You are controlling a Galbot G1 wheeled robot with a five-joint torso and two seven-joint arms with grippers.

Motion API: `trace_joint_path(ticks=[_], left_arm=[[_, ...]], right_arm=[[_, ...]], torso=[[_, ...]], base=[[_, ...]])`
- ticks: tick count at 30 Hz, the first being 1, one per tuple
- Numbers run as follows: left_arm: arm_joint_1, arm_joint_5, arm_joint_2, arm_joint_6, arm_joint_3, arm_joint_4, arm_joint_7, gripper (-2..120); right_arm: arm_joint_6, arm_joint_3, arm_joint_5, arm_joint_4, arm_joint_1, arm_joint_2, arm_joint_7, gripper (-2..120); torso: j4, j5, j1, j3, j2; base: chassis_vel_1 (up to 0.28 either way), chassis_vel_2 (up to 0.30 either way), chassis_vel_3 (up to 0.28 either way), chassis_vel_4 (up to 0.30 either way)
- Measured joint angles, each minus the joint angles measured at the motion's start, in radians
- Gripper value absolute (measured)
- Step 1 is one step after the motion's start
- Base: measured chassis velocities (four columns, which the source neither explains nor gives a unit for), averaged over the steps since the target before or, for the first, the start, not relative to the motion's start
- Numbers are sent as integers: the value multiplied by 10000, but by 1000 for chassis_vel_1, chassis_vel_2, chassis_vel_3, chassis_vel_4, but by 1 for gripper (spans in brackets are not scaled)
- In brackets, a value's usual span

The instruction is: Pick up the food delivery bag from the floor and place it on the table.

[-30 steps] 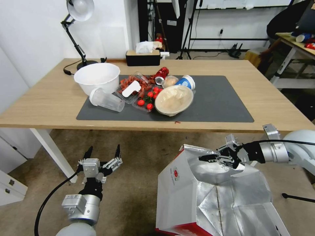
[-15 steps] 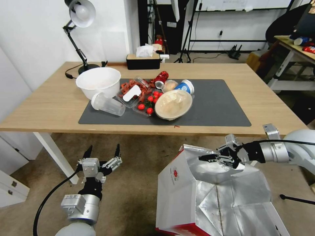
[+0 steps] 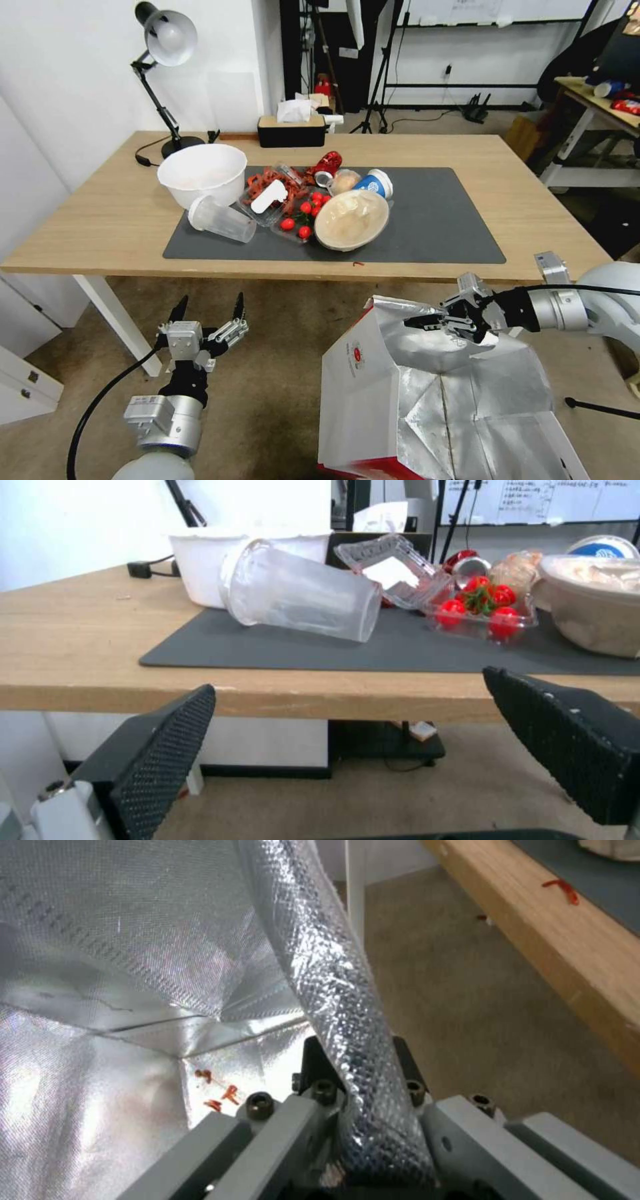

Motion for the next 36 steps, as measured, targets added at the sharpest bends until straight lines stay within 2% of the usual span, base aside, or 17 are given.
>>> trace_joint_path(ticks=[36], left_arm=[[-59,-12,48,-30,44,58,61,100]], right_arm=[[17,-11,17,-7,-30,-60,20,0]], torso=[[0,0,734,927,1661]], base=[[0,0,0,0]])
